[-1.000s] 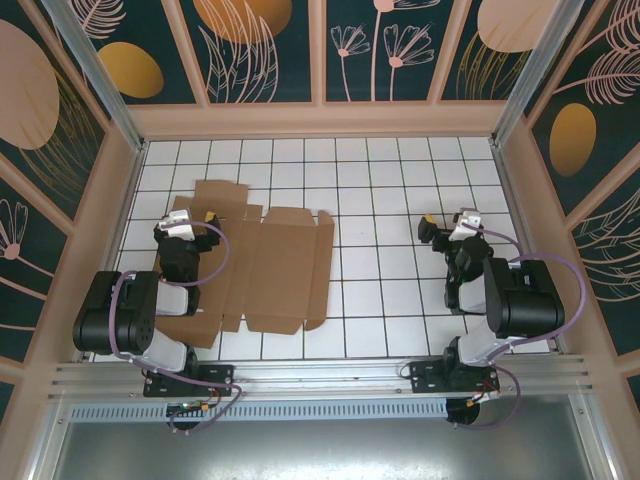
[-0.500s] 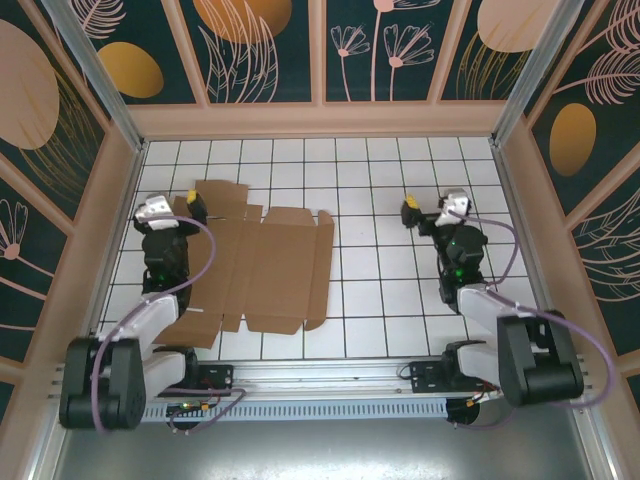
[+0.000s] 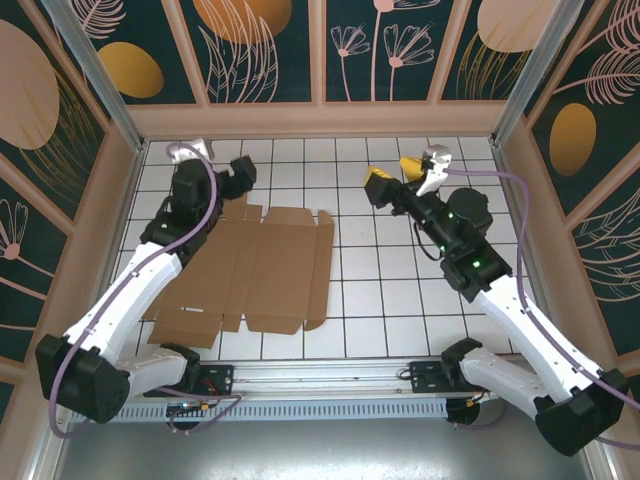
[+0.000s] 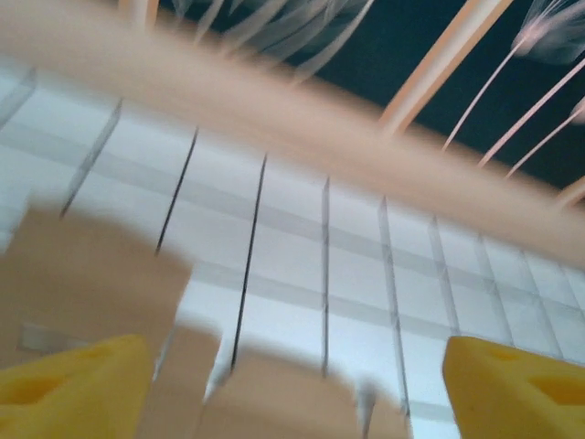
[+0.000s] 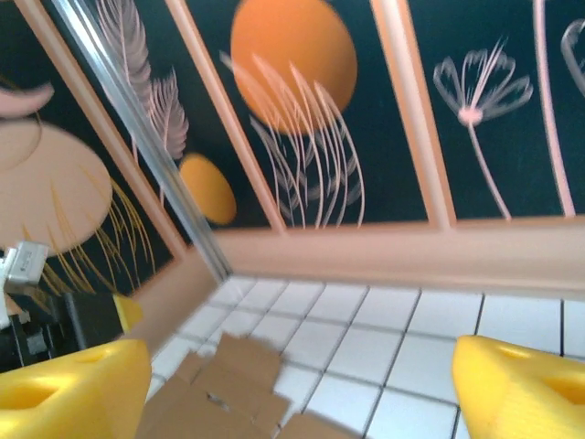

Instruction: Fold the paper box

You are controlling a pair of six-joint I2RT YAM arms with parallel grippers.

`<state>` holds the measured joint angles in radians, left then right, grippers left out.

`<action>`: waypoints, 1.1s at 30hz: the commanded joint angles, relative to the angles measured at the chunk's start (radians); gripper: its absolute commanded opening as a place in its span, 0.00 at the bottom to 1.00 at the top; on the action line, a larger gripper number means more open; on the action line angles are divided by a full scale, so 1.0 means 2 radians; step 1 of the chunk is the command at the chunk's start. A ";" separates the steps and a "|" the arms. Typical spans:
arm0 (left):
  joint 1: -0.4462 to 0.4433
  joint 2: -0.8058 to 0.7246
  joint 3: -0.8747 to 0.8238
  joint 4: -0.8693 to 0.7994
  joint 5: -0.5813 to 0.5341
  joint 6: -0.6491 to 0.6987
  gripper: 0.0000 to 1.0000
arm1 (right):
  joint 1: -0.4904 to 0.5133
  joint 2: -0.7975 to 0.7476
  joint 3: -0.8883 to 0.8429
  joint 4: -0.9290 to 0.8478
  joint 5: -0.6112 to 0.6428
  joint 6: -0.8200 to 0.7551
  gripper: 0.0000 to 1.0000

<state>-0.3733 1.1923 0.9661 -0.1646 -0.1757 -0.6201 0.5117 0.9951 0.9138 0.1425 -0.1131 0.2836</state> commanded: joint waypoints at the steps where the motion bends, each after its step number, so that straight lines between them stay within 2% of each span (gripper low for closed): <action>1: 0.000 -0.011 -0.066 -0.050 0.061 -0.085 0.25 | 0.015 0.123 0.037 -0.145 -0.017 0.019 0.69; 2: 0.003 -0.009 -0.081 -0.044 0.060 -0.100 0.00 | 0.029 0.152 0.040 -0.150 -0.026 0.007 0.65; 4: 0.021 -0.002 -0.115 -0.018 0.074 -0.125 0.00 | 0.047 0.193 0.027 -0.116 -0.058 0.004 0.58; 6: 0.059 0.010 -0.154 0.027 0.120 -0.155 0.00 | 0.063 0.244 0.037 -0.088 -0.082 -0.001 0.25; 7: 0.072 0.015 -0.164 0.036 0.124 -0.167 0.00 | 0.072 0.267 0.048 -0.082 -0.089 -0.013 0.17; 9: 0.085 0.023 -0.174 0.043 0.105 -0.180 0.00 | 0.089 0.332 0.091 -0.094 -0.063 -0.032 0.02; 10: 0.085 0.026 -0.171 0.032 0.084 -0.186 0.00 | 0.092 0.360 0.111 -0.101 -0.059 -0.037 0.00; 12: 0.088 0.033 -0.164 0.008 0.042 -0.206 0.00 | 0.096 0.414 0.145 -0.103 -0.058 -0.049 0.00; 16: 0.109 0.057 -0.161 -0.002 0.028 -0.230 0.00 | 0.108 0.487 0.208 -0.126 -0.029 -0.068 0.00; 21: 0.121 0.144 -0.138 0.003 0.067 -0.243 0.00 | 0.112 0.556 0.260 -0.170 -0.011 -0.081 0.00; 23: 0.121 0.185 -0.117 -0.001 0.083 -0.239 0.00 | 0.109 0.563 0.257 -0.176 0.002 -0.083 0.00; 27: 0.121 0.233 -0.091 -0.009 0.073 -0.239 0.00 | 0.101 0.555 0.228 -0.178 0.021 -0.086 0.00; 33: 0.118 0.300 -0.028 0.002 0.105 -0.229 0.00 | 0.072 0.504 0.130 -0.155 0.027 -0.064 0.00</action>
<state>-0.1398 1.7061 0.8566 -0.1333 0.0082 -1.0828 0.6952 2.0426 1.2705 -0.0807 -0.1276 0.1390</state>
